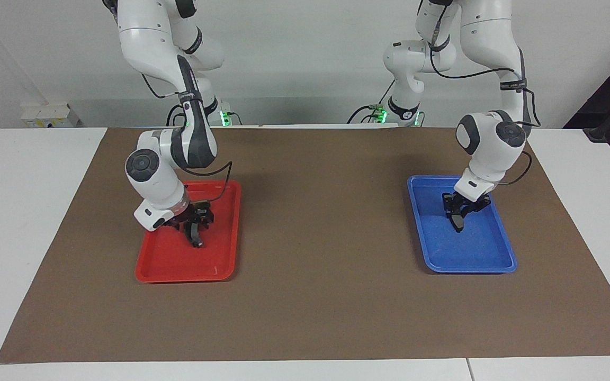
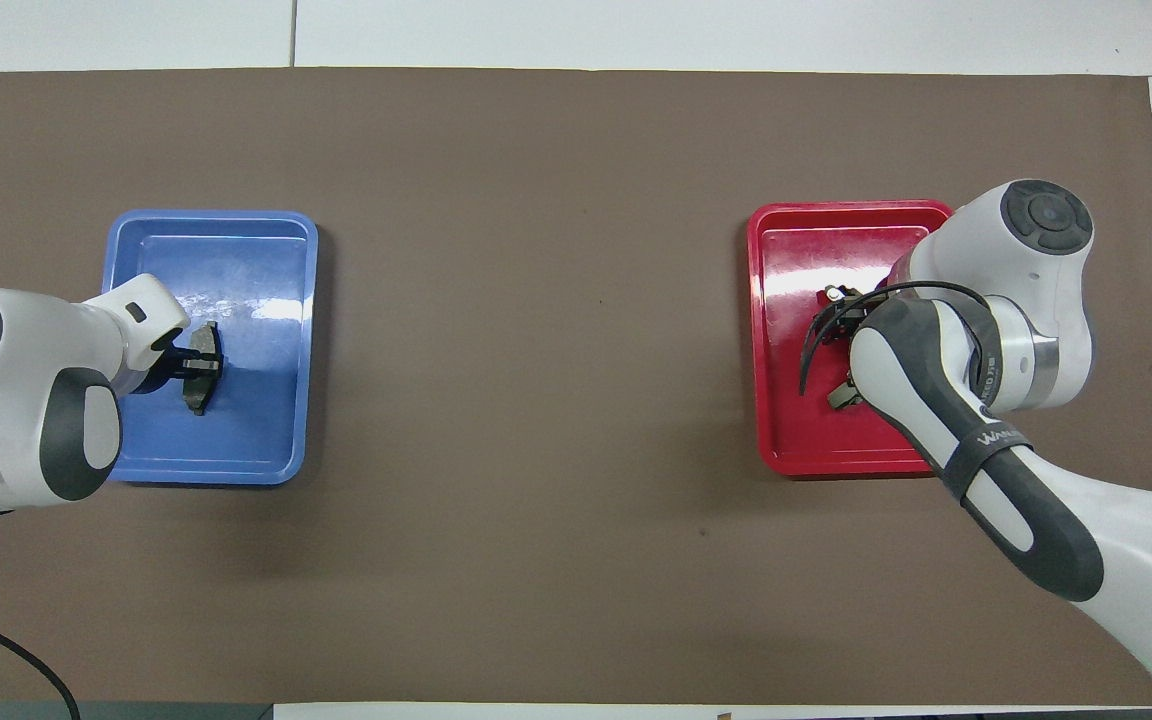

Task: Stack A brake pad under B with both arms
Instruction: 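Lift the small pad with the left gripper while the right gripper grasps, then carry the small pad with the left gripper to the table center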

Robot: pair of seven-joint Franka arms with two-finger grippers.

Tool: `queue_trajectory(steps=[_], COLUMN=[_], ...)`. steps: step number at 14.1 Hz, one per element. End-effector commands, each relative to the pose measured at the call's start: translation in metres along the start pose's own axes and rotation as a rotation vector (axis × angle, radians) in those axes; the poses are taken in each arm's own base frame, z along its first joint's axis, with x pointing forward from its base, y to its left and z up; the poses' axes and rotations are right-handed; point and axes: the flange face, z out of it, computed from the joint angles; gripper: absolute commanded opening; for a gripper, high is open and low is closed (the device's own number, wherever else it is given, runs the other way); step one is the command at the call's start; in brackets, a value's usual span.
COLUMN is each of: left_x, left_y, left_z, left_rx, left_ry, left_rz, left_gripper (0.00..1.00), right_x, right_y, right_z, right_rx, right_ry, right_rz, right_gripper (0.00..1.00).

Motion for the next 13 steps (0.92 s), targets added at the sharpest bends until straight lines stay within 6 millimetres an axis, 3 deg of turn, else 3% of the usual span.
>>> queue_trajectory(steps=[1,5,8,10,13], left_x=[0.007,0.023,0.051,0.066,0.079], left_y=[-0.007,-0.008,0.008,0.049,0.130], left_z=[-0.017,-0.053,-0.101,-0.127,-0.155], left_rx=[-0.005,-0.011,-0.014,-0.021,-0.024], left_ry=[-0.026,-0.046,-0.036,-0.026,-0.019], left_rz=[0.005,0.005,-0.025,-0.066,-0.156], left_gripper=[0.01,0.01,0.01,0.01,0.01], right_x=[-0.006,-0.006,-0.006,-0.006,-0.007], right_y=[0.005,0.007,0.010,0.012,0.011], right_z=[0.000,-0.001,-0.001,-0.001,0.000], right_rx=[0.004,0.004,0.004,0.002,0.000], right_ry=[0.002,-0.001,-0.004,-0.005,-0.010], right_rz=[-0.010,-0.007,-0.002,-0.003,-0.005], right_gripper=[0.89,0.86,0.81,0.77,0.73])
